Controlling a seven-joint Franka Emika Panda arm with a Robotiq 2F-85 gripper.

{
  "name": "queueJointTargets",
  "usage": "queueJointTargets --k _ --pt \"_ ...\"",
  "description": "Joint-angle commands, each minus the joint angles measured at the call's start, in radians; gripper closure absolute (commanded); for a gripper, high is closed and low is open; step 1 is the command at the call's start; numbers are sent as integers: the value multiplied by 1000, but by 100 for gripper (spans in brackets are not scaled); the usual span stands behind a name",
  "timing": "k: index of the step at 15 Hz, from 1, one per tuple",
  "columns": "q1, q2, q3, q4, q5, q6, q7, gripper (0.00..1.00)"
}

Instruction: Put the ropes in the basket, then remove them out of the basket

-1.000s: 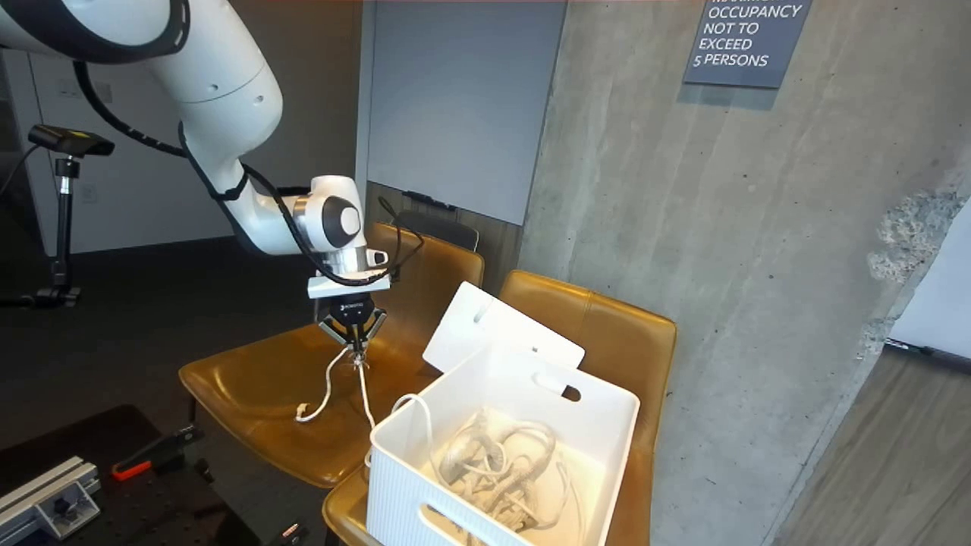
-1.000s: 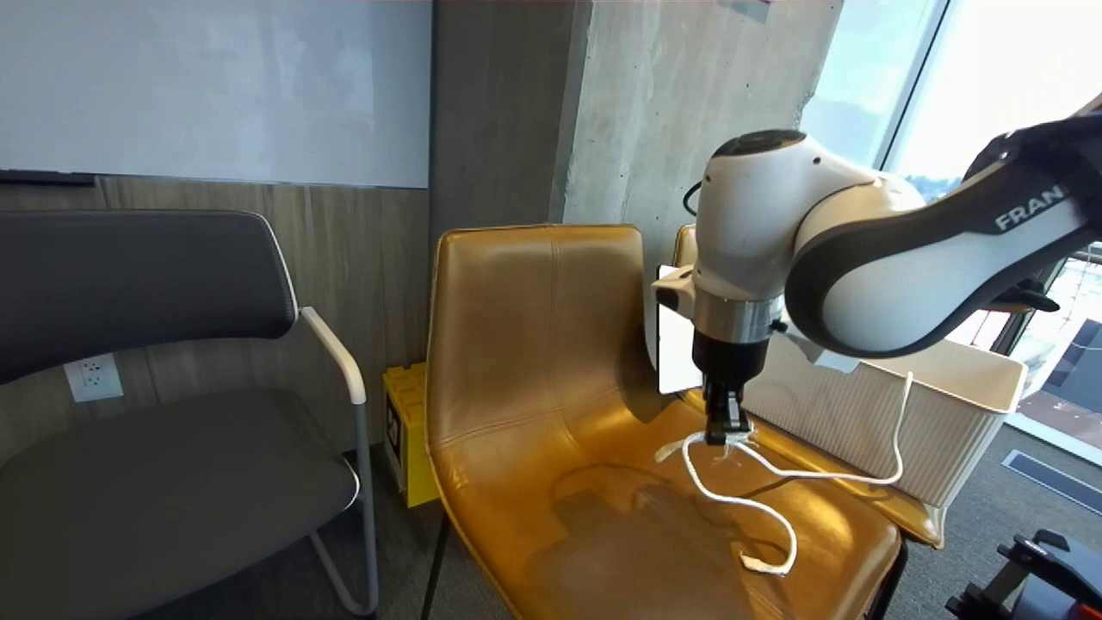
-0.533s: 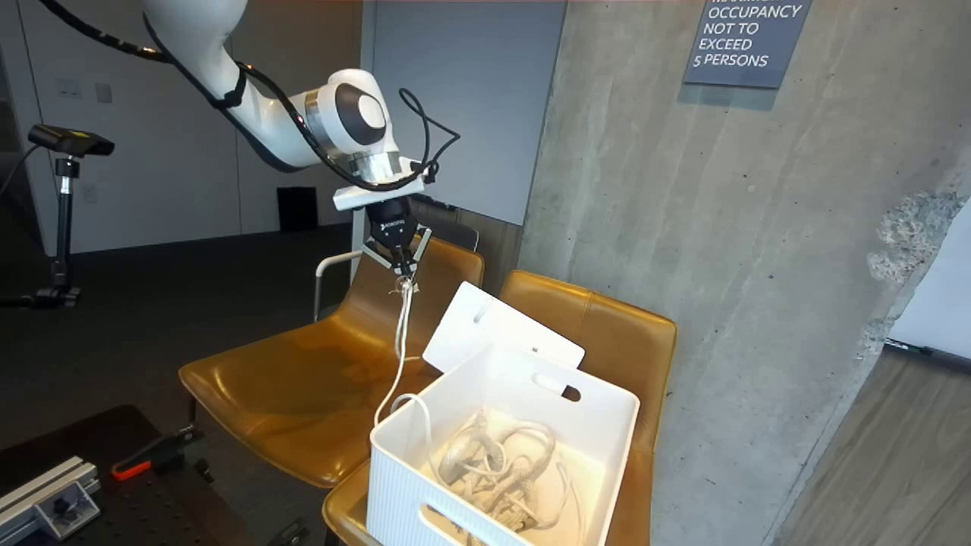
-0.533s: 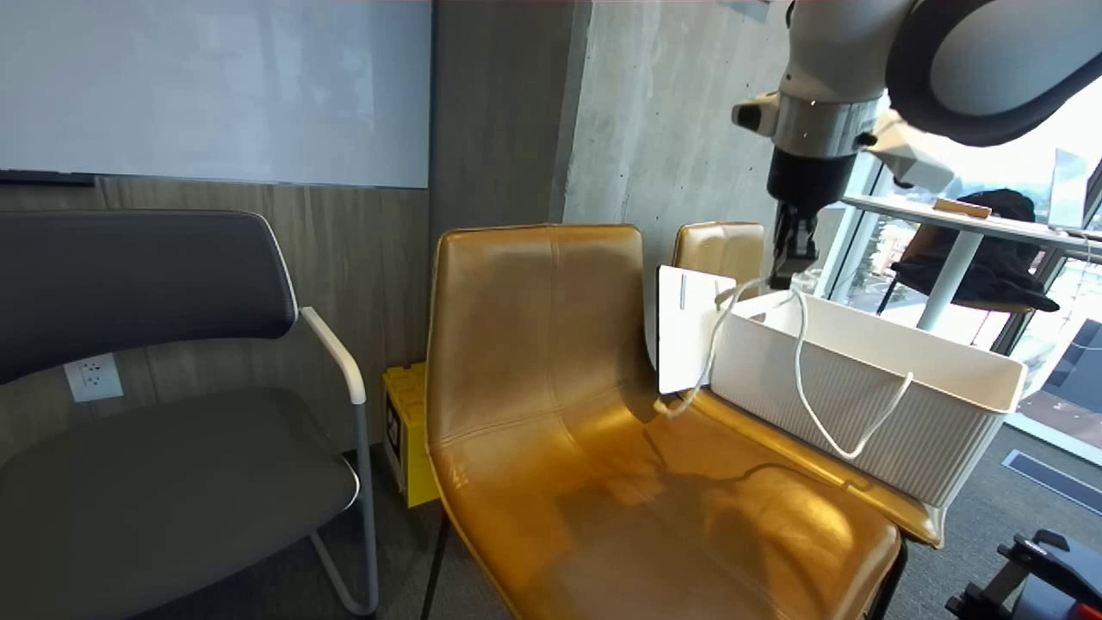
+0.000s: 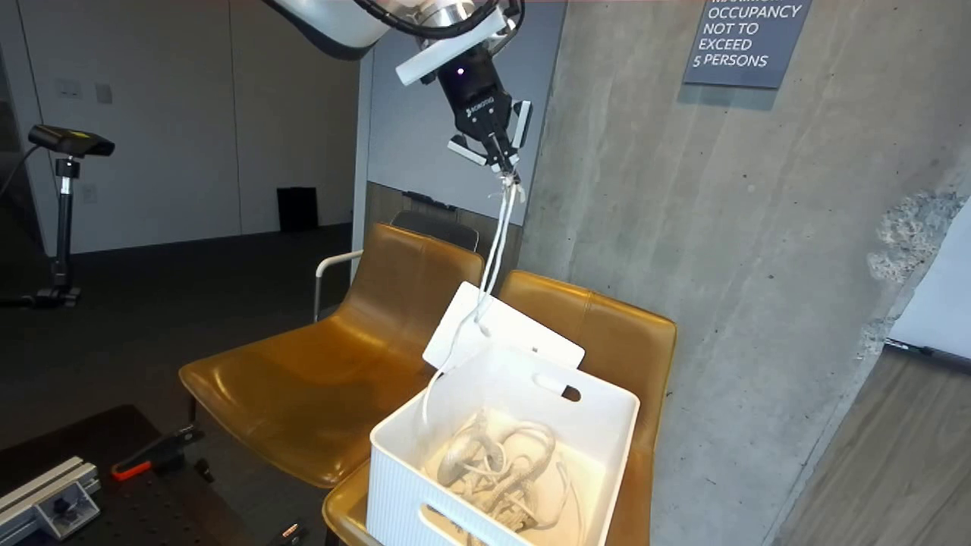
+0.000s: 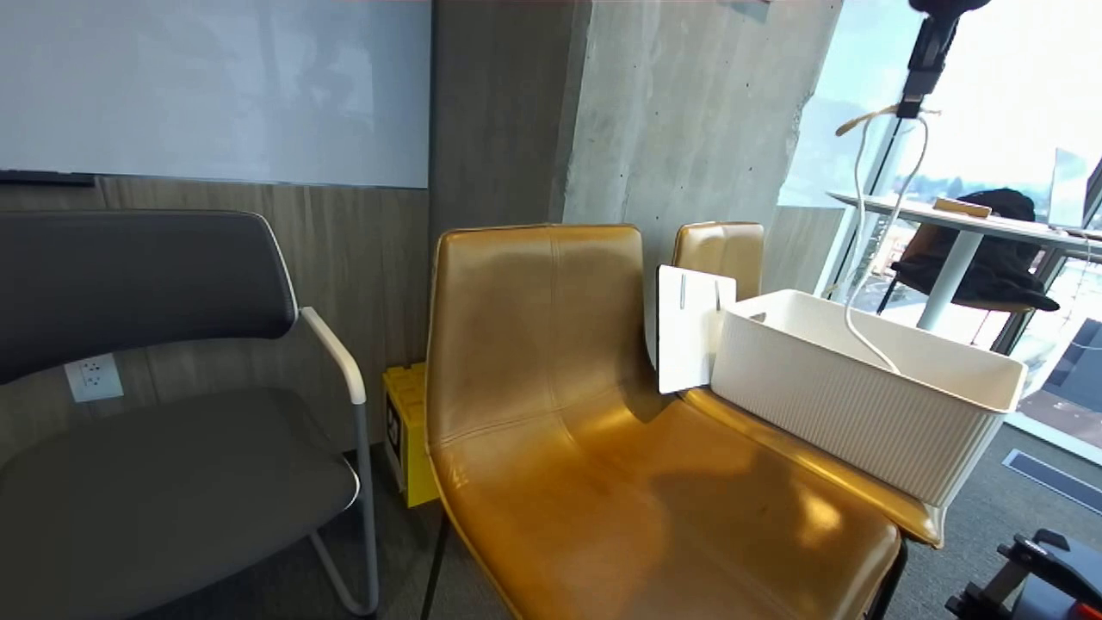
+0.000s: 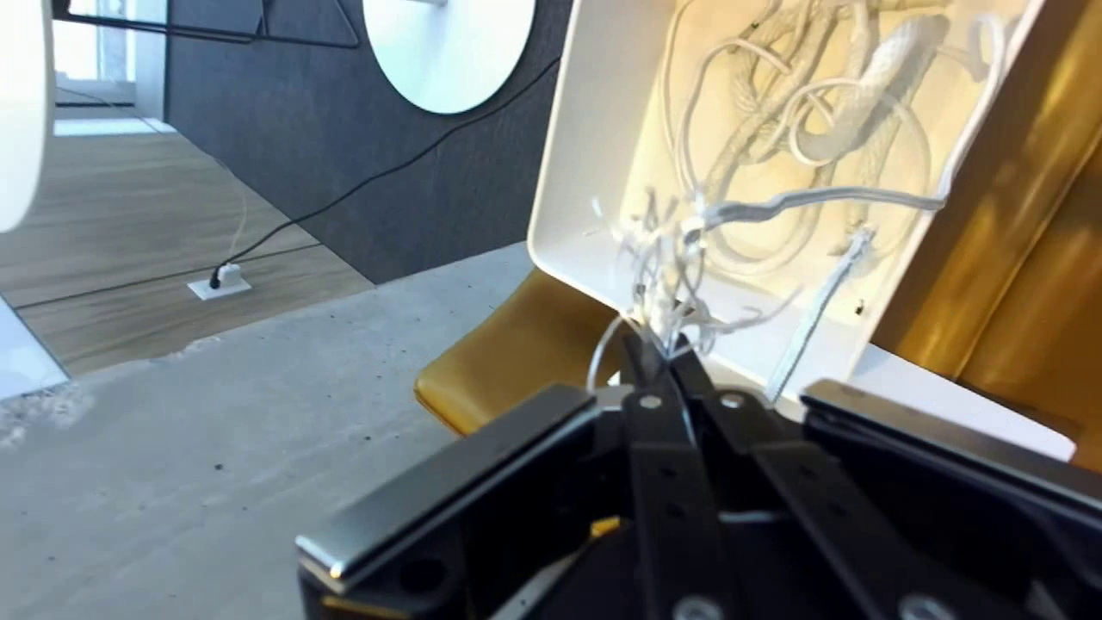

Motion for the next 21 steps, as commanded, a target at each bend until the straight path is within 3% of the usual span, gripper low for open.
queueJointTargets --k 1,3,7,17,19,21 --pt "-99 42 -47 143 17 -45 -86 99" --pt "-150 70 -71 146 41 -13 -102 99" --pt "-215 99 -85 21 119 66 -70 99" --pt "-213 88 -64 -320 311 312 61 99" --pt "-205 78 -68 -349 301 354 81 70" --pt "-194 74 -67 -359 296 371 110 57"
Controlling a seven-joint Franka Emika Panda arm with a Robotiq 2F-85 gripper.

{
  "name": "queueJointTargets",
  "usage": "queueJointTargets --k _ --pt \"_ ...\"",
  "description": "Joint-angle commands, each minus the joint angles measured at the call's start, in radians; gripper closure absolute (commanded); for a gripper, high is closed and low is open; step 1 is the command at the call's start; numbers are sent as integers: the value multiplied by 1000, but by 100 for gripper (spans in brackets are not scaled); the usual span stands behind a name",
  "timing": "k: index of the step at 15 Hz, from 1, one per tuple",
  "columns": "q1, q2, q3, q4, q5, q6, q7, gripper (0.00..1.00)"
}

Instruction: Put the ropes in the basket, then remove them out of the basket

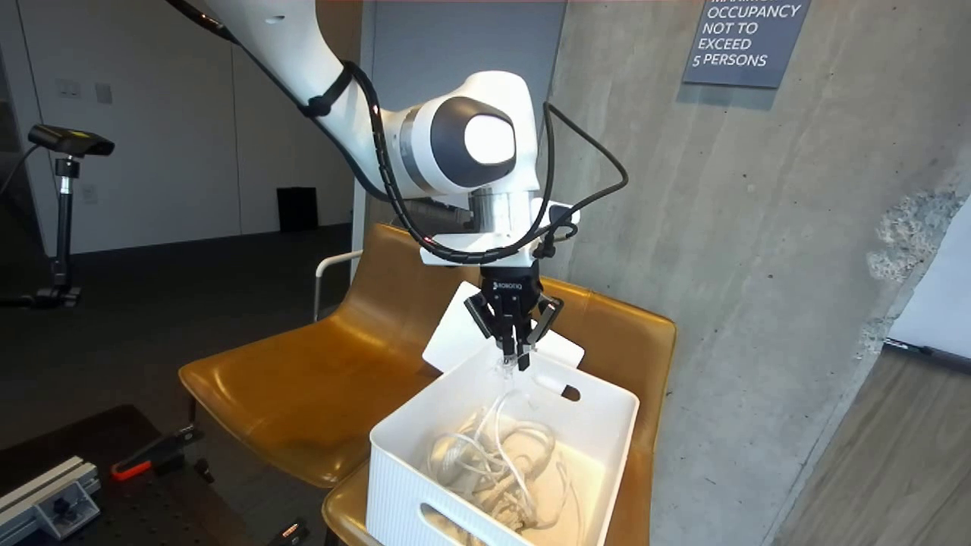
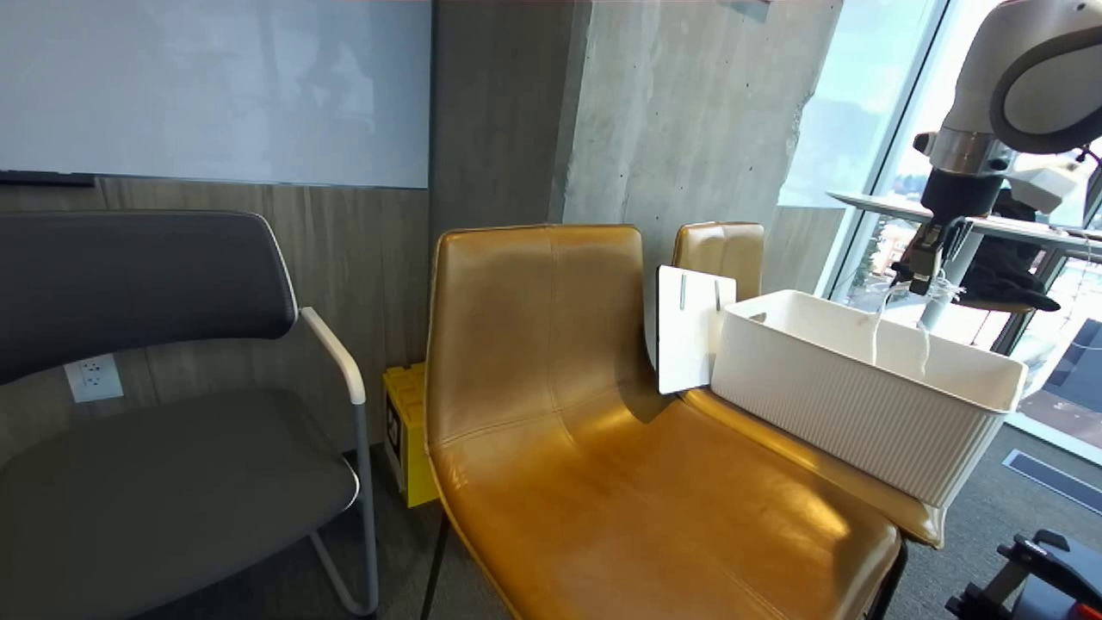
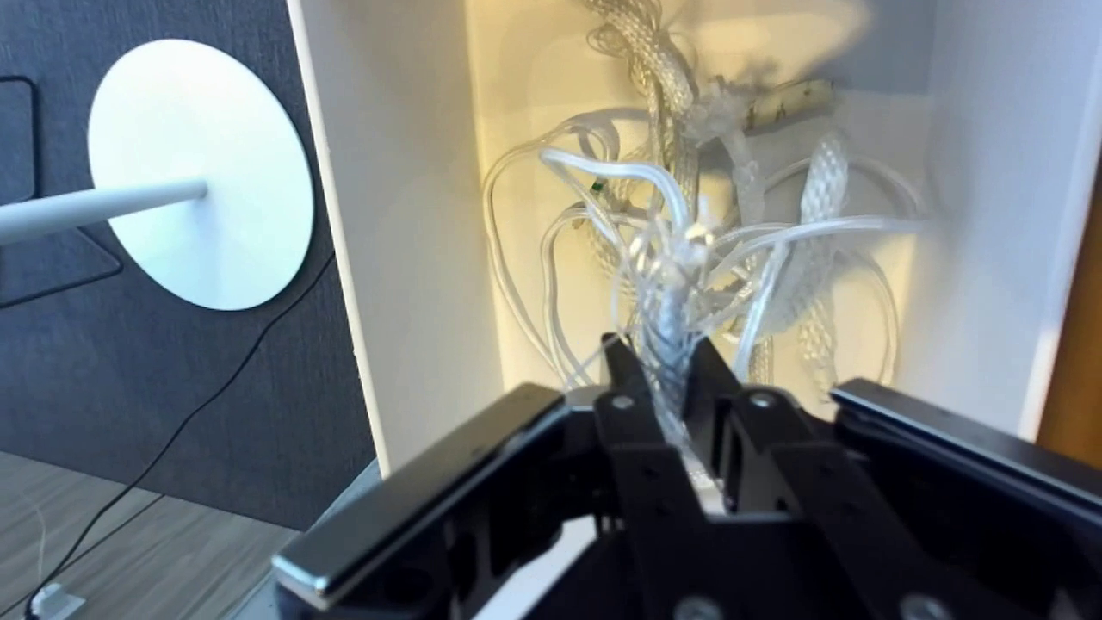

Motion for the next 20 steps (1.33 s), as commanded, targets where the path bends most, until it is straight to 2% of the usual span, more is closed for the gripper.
queueJointTargets --k 1,6,8,15,20 --pt "22 -45 -1 -50 9 45 45 49" --pt "45 -1 3 -26 13 48 79 12" --pt "46 28 -1 -10 11 50 86 1" --pt "-7 205 -5 55 95 84 71 0" --pt "-57 378 -10 174 127 98 50 0"
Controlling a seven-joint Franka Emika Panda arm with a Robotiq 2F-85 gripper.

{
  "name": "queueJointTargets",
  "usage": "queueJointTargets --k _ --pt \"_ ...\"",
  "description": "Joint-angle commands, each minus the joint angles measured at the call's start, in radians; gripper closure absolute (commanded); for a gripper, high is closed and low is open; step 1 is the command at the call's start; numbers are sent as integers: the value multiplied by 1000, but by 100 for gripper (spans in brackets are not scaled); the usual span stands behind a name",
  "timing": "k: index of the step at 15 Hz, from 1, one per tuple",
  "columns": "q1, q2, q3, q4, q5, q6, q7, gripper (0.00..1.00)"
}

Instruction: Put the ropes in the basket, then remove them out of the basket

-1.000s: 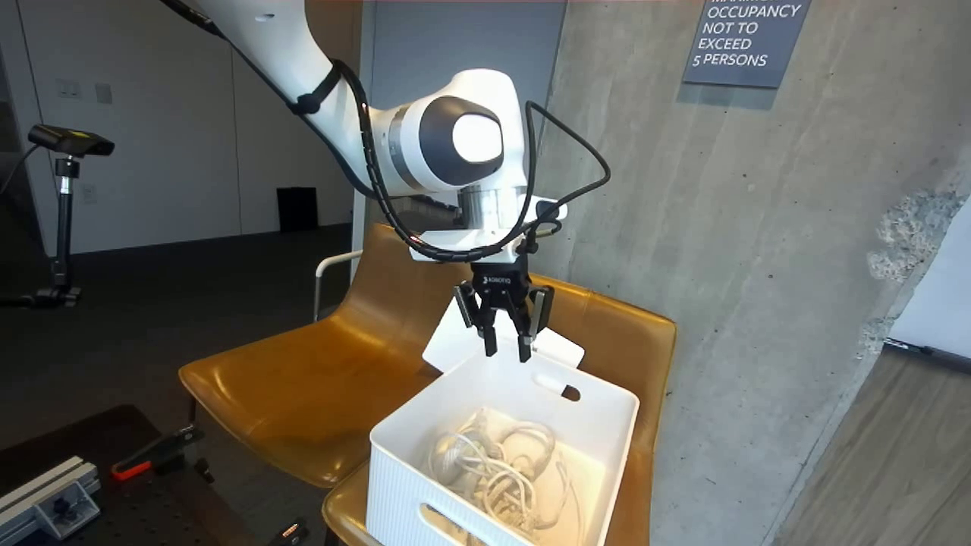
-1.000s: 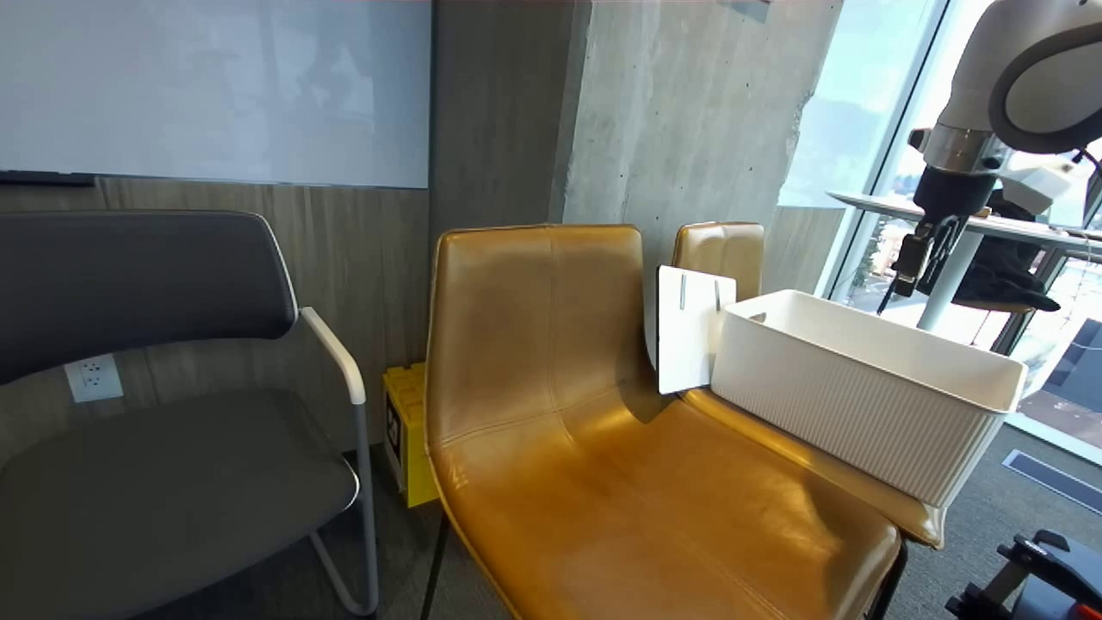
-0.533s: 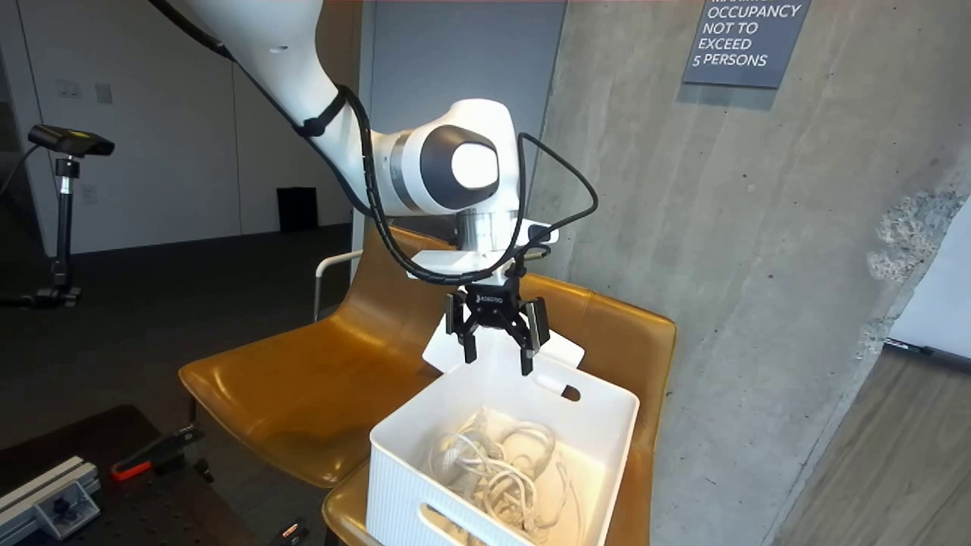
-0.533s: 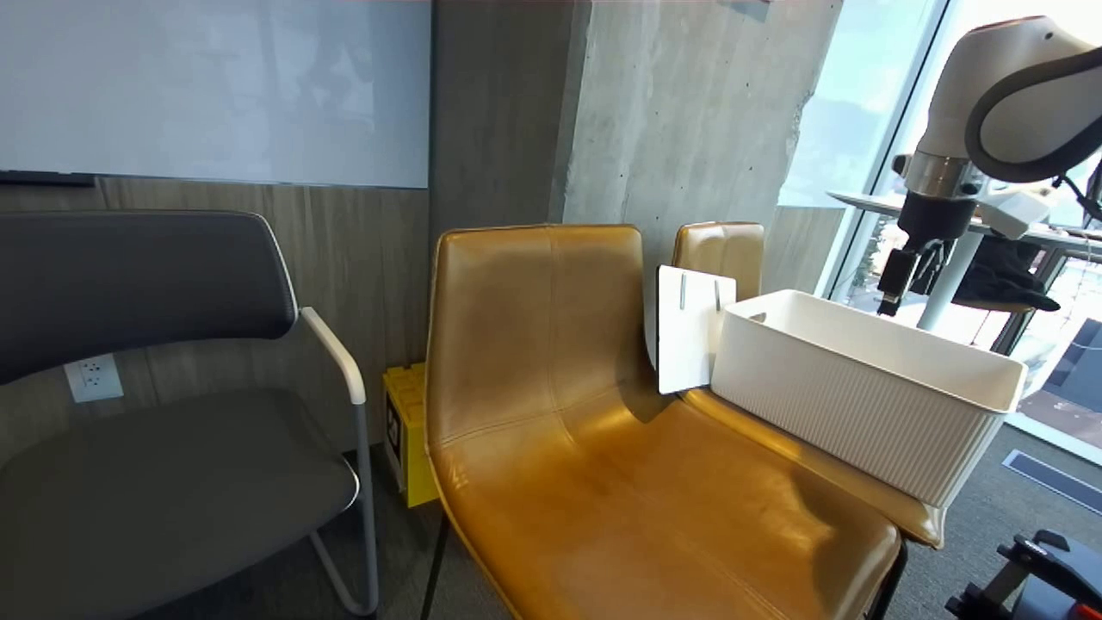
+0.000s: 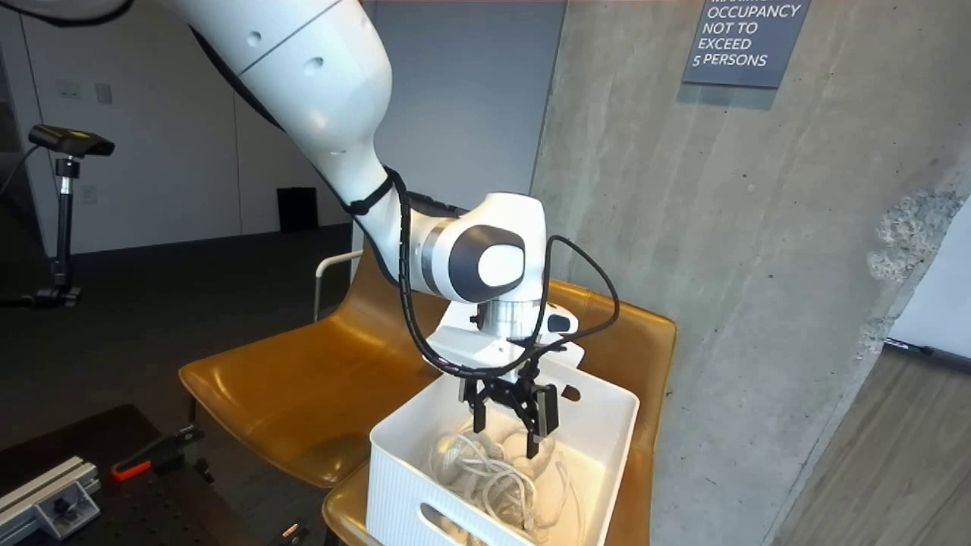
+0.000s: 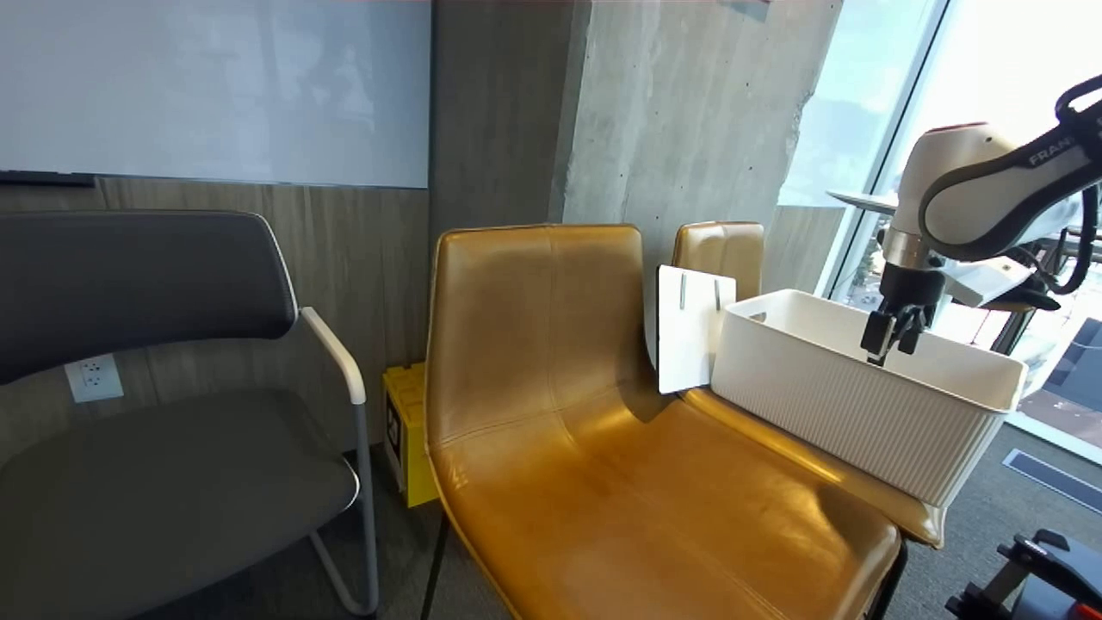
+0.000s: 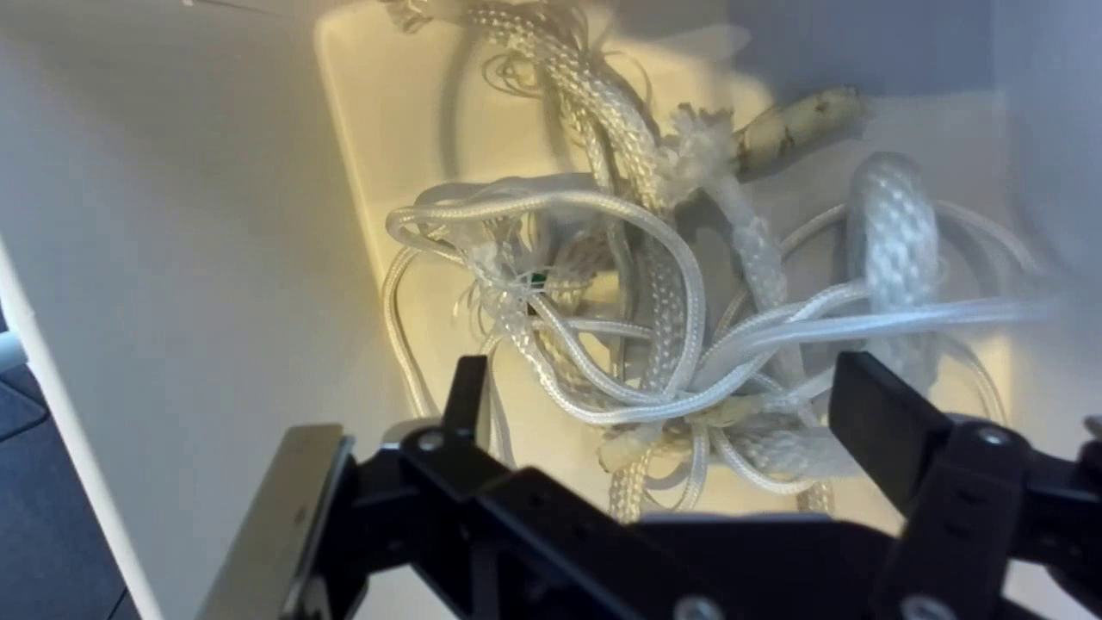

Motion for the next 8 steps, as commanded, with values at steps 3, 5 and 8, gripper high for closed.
queueJointTargets --k 3,5,8 --pt "-40 201 -9 180 21 -9 -34 0" --pt "-46 260 -8 220 18 -15 -45 0" --pt "-40 332 -11 253 11 -18 -46 0"
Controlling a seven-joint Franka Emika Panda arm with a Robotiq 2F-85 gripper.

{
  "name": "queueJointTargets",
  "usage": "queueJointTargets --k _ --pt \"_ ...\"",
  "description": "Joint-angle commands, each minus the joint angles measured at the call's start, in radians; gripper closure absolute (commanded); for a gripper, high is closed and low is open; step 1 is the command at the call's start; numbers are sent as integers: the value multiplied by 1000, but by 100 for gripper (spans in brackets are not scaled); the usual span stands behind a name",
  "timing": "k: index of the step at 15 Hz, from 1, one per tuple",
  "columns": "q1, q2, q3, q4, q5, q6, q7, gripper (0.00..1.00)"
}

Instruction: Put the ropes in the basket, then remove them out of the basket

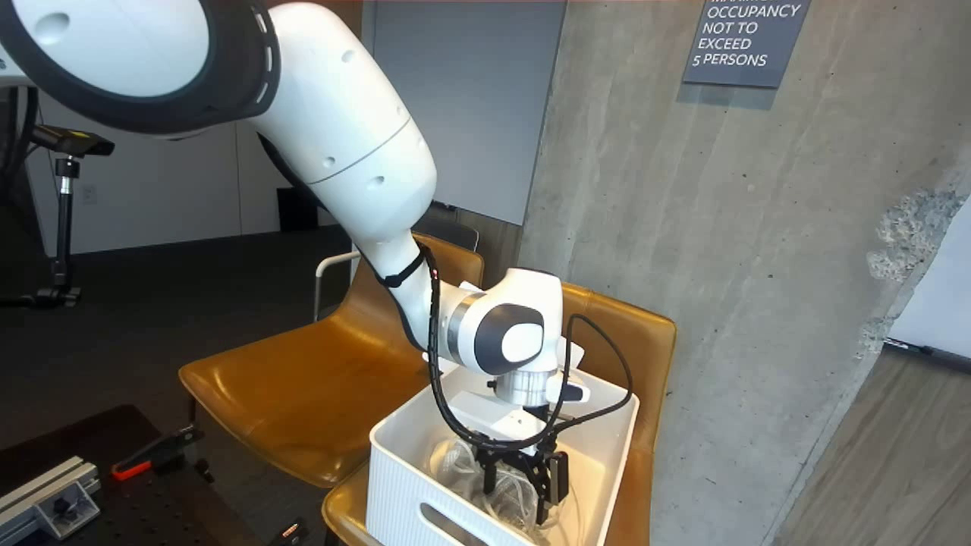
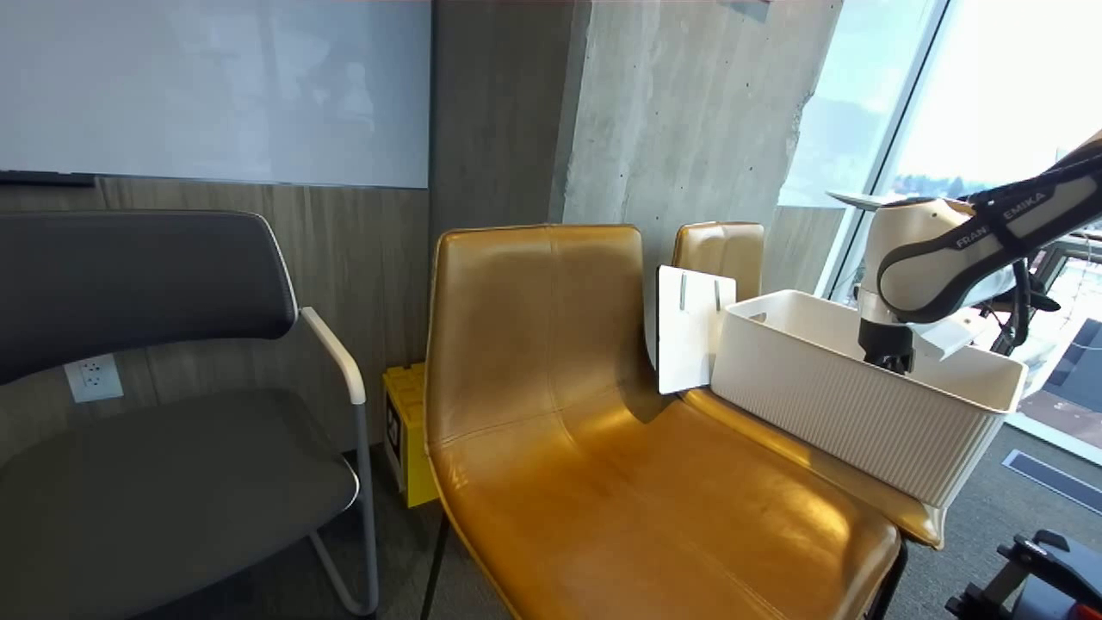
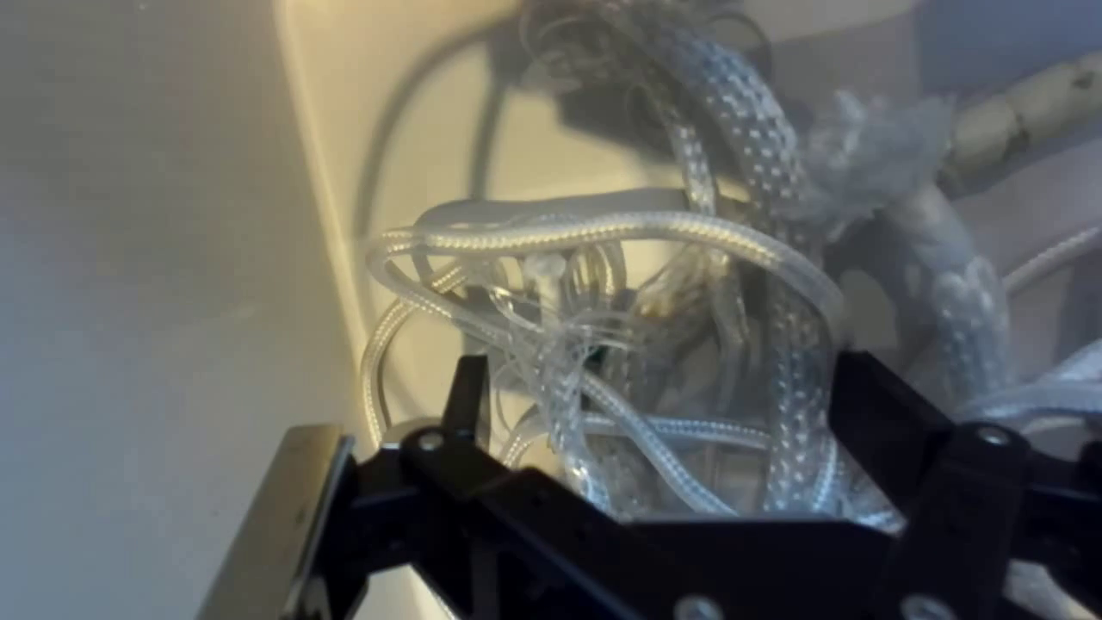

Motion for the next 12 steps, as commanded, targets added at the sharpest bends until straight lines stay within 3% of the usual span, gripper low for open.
queueJointTargets --k 1,6,7,8,12 --pt "5 93 -10 78 4 -24 -23 0" --pt "5 133 -5 60 10 -10 -22 0" --pt "8 129 -5 44 10 -4 -17 25" --pt "9 126 -4 35 11 -1 -15 26" --pt "18 93 -7 1 11 3 -6 55"
